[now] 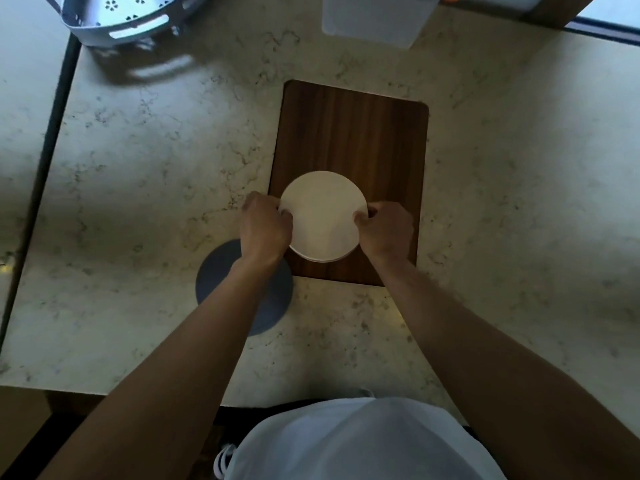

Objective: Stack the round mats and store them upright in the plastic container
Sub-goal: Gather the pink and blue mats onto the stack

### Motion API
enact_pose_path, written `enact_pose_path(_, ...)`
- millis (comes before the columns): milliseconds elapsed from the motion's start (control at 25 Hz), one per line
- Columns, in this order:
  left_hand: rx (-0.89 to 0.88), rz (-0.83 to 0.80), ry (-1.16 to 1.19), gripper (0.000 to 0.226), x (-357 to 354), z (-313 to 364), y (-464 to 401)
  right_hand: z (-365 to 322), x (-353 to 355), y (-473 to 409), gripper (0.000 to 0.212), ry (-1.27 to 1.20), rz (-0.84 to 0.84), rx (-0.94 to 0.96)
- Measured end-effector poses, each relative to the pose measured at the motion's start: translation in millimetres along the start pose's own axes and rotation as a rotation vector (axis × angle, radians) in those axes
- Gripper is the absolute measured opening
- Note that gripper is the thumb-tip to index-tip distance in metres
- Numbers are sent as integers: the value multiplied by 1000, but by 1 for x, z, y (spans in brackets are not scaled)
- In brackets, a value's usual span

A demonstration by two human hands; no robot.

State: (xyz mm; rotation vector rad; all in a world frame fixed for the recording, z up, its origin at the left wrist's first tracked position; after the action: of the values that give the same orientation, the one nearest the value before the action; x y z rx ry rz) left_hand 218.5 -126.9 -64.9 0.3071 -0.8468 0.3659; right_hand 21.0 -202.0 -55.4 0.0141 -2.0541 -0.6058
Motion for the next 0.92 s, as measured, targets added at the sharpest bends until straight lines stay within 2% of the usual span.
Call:
enact_pose_path(120, 41, -39, 30, 17, -2, 5, -2, 3, -4, -5, 20, -4, -73, -114)
enact_pose_path(240, 110, -108, 64, 27, -6, 8, -3, 14, -6, -8, 20, -38, -168, -211)
enact_pose_path(400, 163, -184, 165, 31, -10, 13, -5, 22, 0, -6, 18, -68, -210, -195)
enact_pose_path(560, 211, -112, 279, 7, -2, 13, -4, 24, 8, 3, 34, -160, -238, -160)
enact_pose_path(720, 291, -31, 393, 20, 26, -5, 8, 8, 2, 25, 39, -223, -301, -120)
enact_pose_path(880, 410, 59, 416, 8, 68, -53, 43, -9, -26, 59, 45, -220, -483, -101)
enact_pose_path(920, 436, 59, 450, 14, 73, -65, 55, -10, -35, 69, 44, -209, -523, -97)
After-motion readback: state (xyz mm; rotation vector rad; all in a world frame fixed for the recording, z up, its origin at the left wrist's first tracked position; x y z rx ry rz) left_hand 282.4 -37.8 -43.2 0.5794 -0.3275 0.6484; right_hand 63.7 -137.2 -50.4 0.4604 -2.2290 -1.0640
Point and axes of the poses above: each hand's wrist, its own y-axis away from the middle knuckle, its own x-axis out of the back of the hand, z = x × y, the point moved 5 cm from there along -y, towards the middle knuckle, and after that the axes turned 15 degrees about -x, right-handed, at the moved point
